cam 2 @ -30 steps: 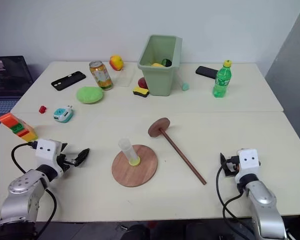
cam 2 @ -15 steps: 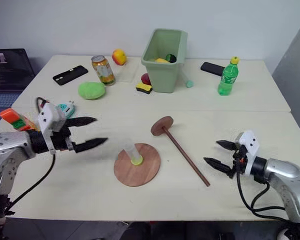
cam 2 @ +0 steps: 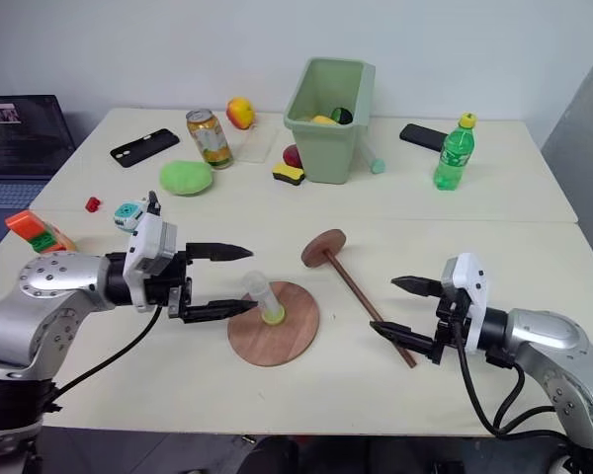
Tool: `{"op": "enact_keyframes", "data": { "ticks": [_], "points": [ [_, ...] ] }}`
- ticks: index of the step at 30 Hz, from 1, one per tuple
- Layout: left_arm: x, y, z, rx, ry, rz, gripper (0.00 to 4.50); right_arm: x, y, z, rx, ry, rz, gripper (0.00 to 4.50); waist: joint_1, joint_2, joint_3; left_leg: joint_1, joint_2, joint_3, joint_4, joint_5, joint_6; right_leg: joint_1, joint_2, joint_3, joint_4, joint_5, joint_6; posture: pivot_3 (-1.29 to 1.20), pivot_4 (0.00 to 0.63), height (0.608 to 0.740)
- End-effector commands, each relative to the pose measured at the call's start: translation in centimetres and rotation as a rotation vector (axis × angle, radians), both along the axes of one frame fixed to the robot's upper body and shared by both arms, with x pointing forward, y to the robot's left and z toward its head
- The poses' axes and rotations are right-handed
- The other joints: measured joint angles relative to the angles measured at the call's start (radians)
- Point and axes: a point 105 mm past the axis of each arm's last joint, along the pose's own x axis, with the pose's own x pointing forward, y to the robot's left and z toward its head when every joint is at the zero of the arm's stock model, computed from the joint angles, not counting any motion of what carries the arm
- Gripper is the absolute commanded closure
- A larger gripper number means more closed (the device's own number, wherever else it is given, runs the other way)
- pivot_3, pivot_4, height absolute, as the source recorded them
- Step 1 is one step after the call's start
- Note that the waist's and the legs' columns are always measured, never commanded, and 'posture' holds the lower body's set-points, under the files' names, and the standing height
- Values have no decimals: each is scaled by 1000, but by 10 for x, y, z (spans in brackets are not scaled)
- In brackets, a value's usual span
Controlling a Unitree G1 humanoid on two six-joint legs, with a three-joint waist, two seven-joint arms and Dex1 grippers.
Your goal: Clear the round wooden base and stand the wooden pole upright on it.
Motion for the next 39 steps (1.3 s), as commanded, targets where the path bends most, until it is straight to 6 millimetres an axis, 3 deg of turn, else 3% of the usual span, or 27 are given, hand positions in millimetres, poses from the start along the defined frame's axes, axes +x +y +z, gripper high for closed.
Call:
{"op": "enact_keyframes", "data": {
  "ticks": [1,5,18,25,29,33,39],
  "points": [
    [1,-8,1,-13,-35,-30,18,-8,8,11,18,-39,33,0,0,0,0,0,0,0,0,0,0,0,0,0,0,0,0,0,150,740],
    [0,-11,1,-20,-29,-52,511,-8,7,13,24,-41,20,0,0,0,0,0,0,0,0,1,-1,0,0,0,0,0,0,0,150,740],
    [1,-10,-5,3,-28,-52,3210,-7,9,11,40,-41,-5,0,0,0,0,0,0,0,1,1,-1,0,0,0,0,0,0,0,150,740],
    [13,-4,16,-7,-35,9,3286,-7,17,19,68,-49,24,0,0,0,0,0,0,0,1,1,-1,0,0,0,1,0,0,0,150,740],
    [36,15,48,-58,11,137,3286,-9,29,38,112,-73,77,0,-3,0,0,0,0,-2,3,0,0,1,1,-2,2,0,0,0,150,740],
    [83,47,80,-172,-75,390,3286,-5,37,53,133,-108,95,0,-3,0,0,0,0,-2,4,0,-1,1,1,-2,2,0,0,0,150,740],
    [130,72,65,-205,-152,641,3286,-3,47,76,160,-177,133,0,-1,0,0,-2,-1,-4,11,0,0,2,0,-4,3,0,0,0,150,740]
  ]
}}
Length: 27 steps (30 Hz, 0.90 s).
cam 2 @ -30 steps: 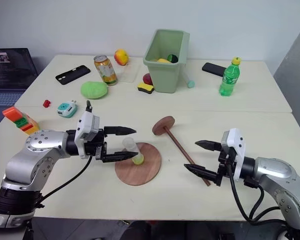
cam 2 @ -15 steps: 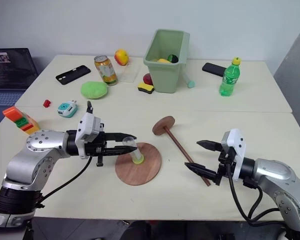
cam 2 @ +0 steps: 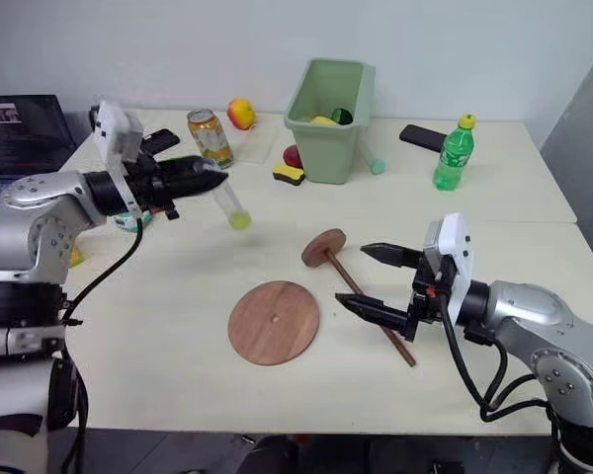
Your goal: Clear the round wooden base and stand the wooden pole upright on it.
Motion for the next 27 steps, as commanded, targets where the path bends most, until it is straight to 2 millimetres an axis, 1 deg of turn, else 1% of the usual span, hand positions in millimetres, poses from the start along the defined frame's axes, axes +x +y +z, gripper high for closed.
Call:
{"op": "enact_keyframes", "data": {
  "ticks": [1,3,5,6,8,11,12,14,16,17,19,21,25,26,27],
  "points": [
    [28,12,-13,-36,-53,177,3286,-6,12,24,29,-80,57,0,2,0,0,0,0,-1,0,0,0,0,-1,0,0,0,0,0,150,740],
    [38,12,-26,-43,-52,230,3286,-6,15,29,35,-94,67,0,2,0,0,-2,0,-3,2,0,0,-1,-1,-2,1,0,0,0,150,740],
    [44,13,-34,-44,-56,264,3286,-6,17,32,38,-98,66,0,1,-2,-1,-5,-1,-5,3,0,0,-2,-1,-5,1,0,0,0,150,740],
    [47,14,-39,-45,-56,288,3286,-6,17,33,37,-100,64,0,1,-2,-1,-9,-1,-7,4,0,0,-6,-1,-7,1,0,0,0,150,740],
    [52,22,-48,-70,-59,364,3286,-8,16,30,31,-96,58,0,0,-2,-1,-18,-1,-12,9,0,-1,-12,-1,-14,6,0,0,0,150,740],
    [54,25,-55,-95,-49,390,3286,-8,15,28,26,-90,48,0,-1,-2,-1,-18,-2,-14,10,0,-1,-12,-2,-17,9,0,0,0,150,740],
    [53,26,-58,-94,-46,388,2725,-8,15,28,26,-88,44,0,-3,-2,-1,-18,-2,-14,11,0,-1,-12,-2,-17,11,0,0,0,150,740],
    [52,28,-61,-99,-39,383,2394,-7,12,26,25,-83,35,0,-9,-2,-1,-18,-2,-15,13,1,0,-12,-2,-17,14,0,0,0,150,740],
    [51,32,-57,-110,-43,381,1947,-7,11,24,24,-78,29,0,-12,-2,-1,-18,-2,-16,16,1,0,-11,-1,-17,15,0,0,0,150,740],
    [49,33,-53,-119,-46,370,1695,-7,10,23,22,-75,26,0,-14,-2,-1,-18,-2,-16,16,1,0,-11,-1,-17,15,0,0,0,150,740],
    [48,35,-46,-128,-56,351,1383,-6,9,21,20,-72,22,0,-18,-2,-1,-18,-3,-16,17,1,0,-10,-1,-17,15,0,0,0,150,740],
    [44,34,-35,-141,-68,316,935,-5,8,20,20,-66,19,0,-21,-2,-1,-18,-3,-17,17,1,0,-10,-1,-17,15,0,0,0,150,740],
    [28,33,-12,-125,-95,228,198,1,7,18,16,-51,17,0,-22,-2,-1,-18,-2,-17,17,1,0,-10,-1,-18,14,0,0,0,150,740],
    [21,34,-7,-107,-94,202,82,3,6,18,14,-39,17,0,-23,-2,-1,-18,-2,-17,17,1,0,-10,-1,-18,14,0,0,0,150,740],
    [15,34,-4,-94,-91,184,82,5,5,17,13,-31,17,0,-24,-2,-1,-18,-2,-17,17,1,0,-10,-1,-18,14,0,0,0,150,740]
  ]
}}
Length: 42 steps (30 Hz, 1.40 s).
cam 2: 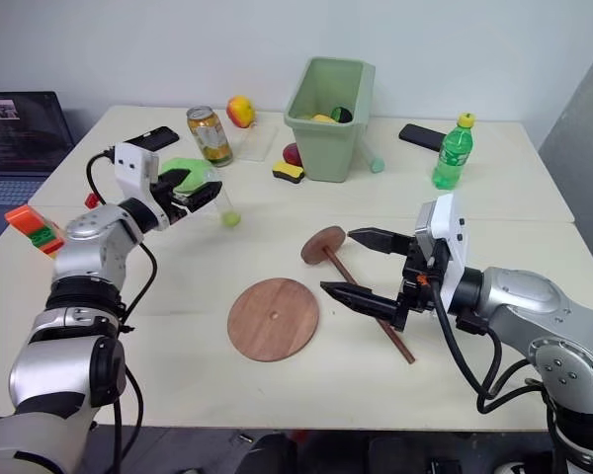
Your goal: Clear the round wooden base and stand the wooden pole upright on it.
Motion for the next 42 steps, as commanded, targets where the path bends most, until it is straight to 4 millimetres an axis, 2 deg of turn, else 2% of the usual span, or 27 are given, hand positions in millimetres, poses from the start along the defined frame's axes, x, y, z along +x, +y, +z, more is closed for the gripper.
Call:
{"op": "enact_keyframes", "data": {
  "ticks": [1,4,6,9,13,18,24,31,37,42],
  "points": [
    [-25,3,31,41,-45,-78,82,5,-5,5,-8,-7,3,0,-2,0,0,0,0,0,0,0,0,0,0,0,0,0,0,0,150,740],
    [-54,9,31,127,16,-146,82,23,-12,-2,-2,117,-11,0,-14,1,0,1,1,-1,0,0,0,0,0,1,0,0,0,0,150,740],
    [-74,5,30,174,46,-216,82,41,-16,-6,4,211,-28,0,-20,1,1,1,1,0,-1,0,0,0,0,1,0,0,0,0,150,740],
    [-106,-17,26,205,93,-366,82,61,-15,-23,-72,339,-23,0,-26,3,2,2,2,0,-1,0,0,1,0,2,0,0,0,0,150,740],
    [-142,-54,8,233,134,-522,82,85,-13,-49,-163,484,-51,0,-21,5,3,2,2,1,-1,0,0,1,0,2,-1,0,0,0,150,740],
    [-171,-79,-6,239,168,-618,82,95,-20,-95,-390,604,-57,0,-12,6,4,1,1,2,-1,0,1,1,0,2,-1,0,0,0,150,740],
    [-181,-85,-14,238,199,-640,82,104,-17,-110,-464,720,-45,0,-14,7,4,2,1,2,-1,0,1,0,0,2,0,0,0,0,150,740],
    [-183,-91,-15,219,198,-665,82,102,14,-99,-407,852,73,0,-26,7,4,2,2,2,-1,0,0,0,1,2,0,0,0,0,150,740],
    [-185,-96,-17,212,196,-673,82,111,36,-92,-431,832,105,0,-27,8,5,2,1,2,-1,0,0,0,1,2,0,0,0,0,150,740],
    [-187,-98,-19,204,194,-673,82,123,40,-95,-434,811,80,0,-26,9,5,2,1,2,-1,0,0,0,1,2,0,0,0,0,150,740]
  ]
}}
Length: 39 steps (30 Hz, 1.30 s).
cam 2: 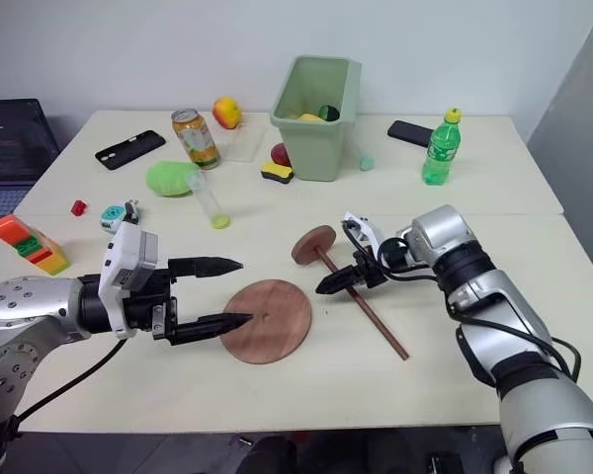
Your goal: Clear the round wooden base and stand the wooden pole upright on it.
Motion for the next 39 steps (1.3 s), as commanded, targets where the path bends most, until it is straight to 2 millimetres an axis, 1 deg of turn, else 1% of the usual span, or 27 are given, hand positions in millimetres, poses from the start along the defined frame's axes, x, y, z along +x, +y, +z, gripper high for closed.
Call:
{"op": "enact_keyframes", "data": {
  "ticks": [1,2,3,4,8,12,14,18,21,22,23,24,25,26,27,28,29,30,31,32,34,36,37,39],
  "points": [
    [-6,-7,3,-7,-28,-19,82,13,0,3,-4,-55,-17,0,1,0,0,0,0,0,0,0,0,0,0,0,0,0,0,0,150,740],
    [-7,-7,2,-7,-27,-19,82,16,0,2,-9,-64,-21,0,0,0,0,0,0,0,0,0,0,0,0,0,0,0,0,0,150,740],
    [-7,-7,2,-8,-27,-18,0,18,-1,2,-12,-71,-19,363,-1,0,0,0,0,0,0,0,0,0,0,0,0,0,0,0,150,740],
    [-7,-6,2,-8,-26,-16,0,19,-1,3,-11,-76,-13,418,-1,0,0,0,0,0,0,0,0,0,0,0,0,0,0,0,150,740],
    [-7,-5,1,-5,-24,-15,0,24,-3,7,-11,-88,-16,1225,-1,1,0,0,0,0,0,0,0,0,0,0,1,0,0,0,150,740],
    [-7,-6,1,-3,-25,-25,0,25,-2,10,-3,-88,-10,2240,-2,1,0,0,0,0,0,0,0,0,0,0,0,0,0,0,150,740],
    [-7,-6,1,-4,-32,-33,0,27,0,15,17,-90,-15,2637,-3,1,1,0,0,0,0,0,0,0,0,0,1,0,0,0,150,740],
    [-6,-5,1,1,-39,-37,0,23,6,28,80,-53,-2,3488,-4,2,1,0,0,1,0,0,0,-1,0,1,1,0,0,0,150,740],
    [-6,-4,1,-6,-46,-34,0,22,10,40,135,-42,9,4188,-3,2,1,0,0,0,0,0,0,0,0,0,1,0,0,0,150,740],
    [-5,-4,3,-20,-44,-29,0,22,10,47,162,-48,8,4314,-2,2,1,0,0,0,0,0,0,0,0,0,1,0,0,0,150,740],
    [-4,-4,6,-40,-63,-14,0,26,12,62,208,-127,26,4315,-1,2,1,0,0,0,0,0,0,0,0,0,1,0,0,0,150,740],
    [-1,-2,13,-79,-123,13,0,28,13,80,268,-162,11,4315,-1,2,1,0,0,0,0,0,0,0,0,0,1,0,0,0,150,740],
    [1,2,17,-81,-184,45,0,29,13,97,323,-184,0,4315,-1,3,2,0,0,0,0,0,0,0,0,1,1,0,0,0,150,740],
    [2,5,18,-68,-226,66,0,31,13,110,359,-248,4,4315,-1,5,3,0,0,0,0,0,0,-1,-1,1,1,0,0,0,150,740],
    [2,8,14,-36,-215,71,0,34,13,120,382,-320,-6,4315,-1,5,3,0,0,0,1,0,0,-1,-1,1,1,0,0,0,150,740],
    [1,10,11,-12,-197,71,0,37,13,125,392,-376,-13,4315,-2,5,3,-1,0,0,1,0,0,-2,-1,1,1,0,0,0,150,740],
    [1,15,10,-36,-163,98,0,39,16,143,448,-448,-43,4315,-2,5,3,-1,0,1,1,0,0,-2,-1,1,1,0,0,0,150,740],
    [0,17,10,-57,-143,118,0,40,17,155,490,-486,-69,4315,-2,5,3,-1,1,1,0,0,0,-2,-1,0,1,0,0,0,150,740],
    [-4,22,10,-76,-139,139,0,40,21,175,540,-583,-104,4315,-5,5,3,-1,1,1,-1,0,0,-2,-1,0,1,0,0,0,150,740],
    [-7,25,11,-85,-137,152,0,40,23,188,575,-651,-136,4315,-13,5,3,-1,1,1,-1,0,0,-2,-1,1,1,0,0,0,150,740],
    [-15,35,6,-107,-116,209,0,32,30,211,668,-766,-186,4315,-16,6,3,-1,2,1,-2,0,0,-4,-1,3,3,0,0,0,150,740],
    [-27,42,-2,-108,-95,245,0,19,36,224,751,-841,-210,4315,-19,5,3,-2,3,1,-3,0,0,-5,-1,2,3,0,0,0,150,740],
    [-37,46,-10,-120,-71,279,0,12,39,225,807,-858,-235,4315,-21,5,3,-1,3,1,-5,0,0,-5,-1,1,3,0,0,0,150,740],
    [-57,47,-24,-116,-43,308,0,-2,44,217,869,-923,-265,4315,-26,4,1,0,4,1,-8,0,-1,-5,-2,1,1,0,0,0,150,740]
  ]
}}
